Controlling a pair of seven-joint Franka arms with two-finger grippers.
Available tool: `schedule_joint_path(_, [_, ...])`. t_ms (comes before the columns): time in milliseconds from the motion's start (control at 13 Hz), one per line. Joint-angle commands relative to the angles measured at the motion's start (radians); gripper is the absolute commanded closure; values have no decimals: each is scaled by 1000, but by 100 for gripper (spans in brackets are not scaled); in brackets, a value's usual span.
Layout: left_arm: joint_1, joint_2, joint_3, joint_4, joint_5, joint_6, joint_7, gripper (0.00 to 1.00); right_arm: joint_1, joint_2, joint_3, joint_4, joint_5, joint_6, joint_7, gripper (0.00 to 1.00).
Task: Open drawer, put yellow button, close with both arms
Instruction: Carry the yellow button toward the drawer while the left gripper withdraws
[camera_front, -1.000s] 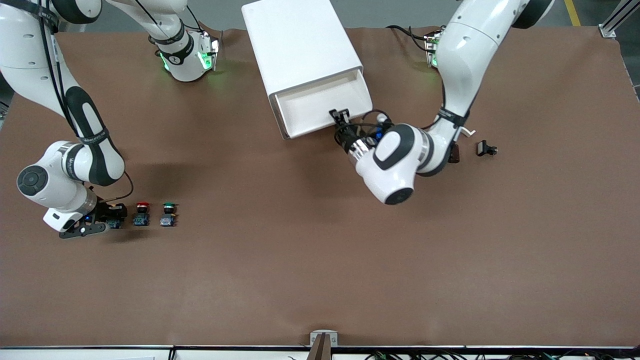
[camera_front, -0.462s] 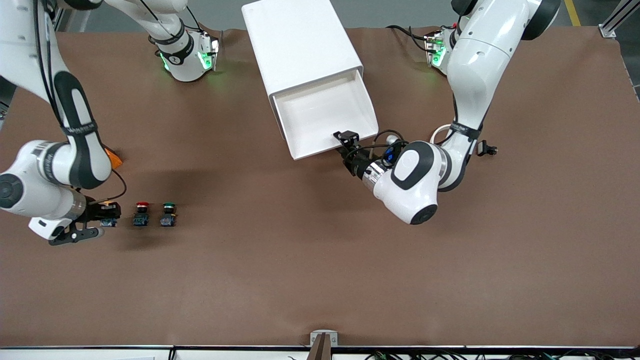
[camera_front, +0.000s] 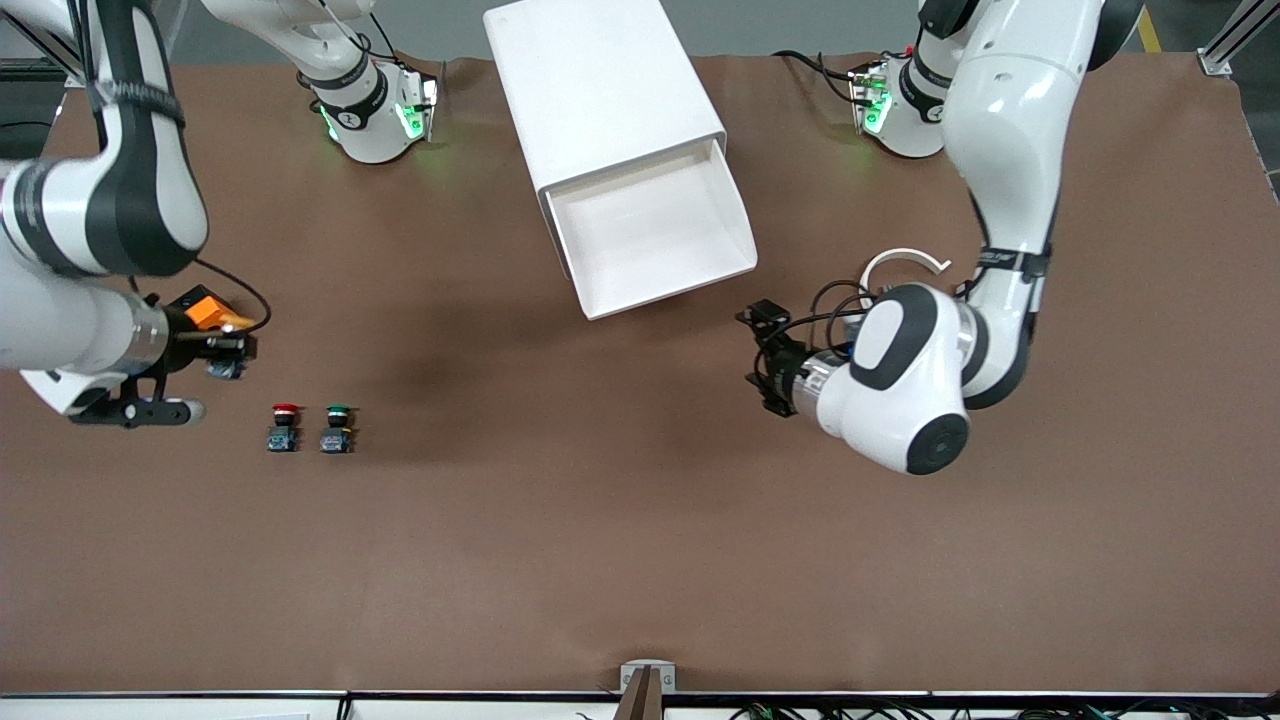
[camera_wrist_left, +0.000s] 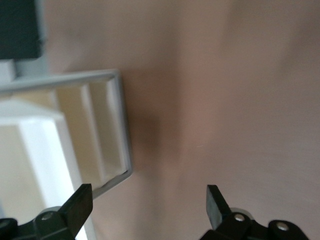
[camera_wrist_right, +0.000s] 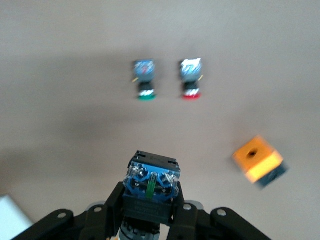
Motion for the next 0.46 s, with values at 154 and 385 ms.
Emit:
schedule_joint_path(154, [15, -117, 96, -15, 248, -8, 319, 0, 191, 4, -7, 160, 127, -216, 487, 75])
schedule_joint_path(385, [33, -166, 97, -35, 405, -25, 627, 0, 334, 8, -10, 162, 251, -197, 871, 74])
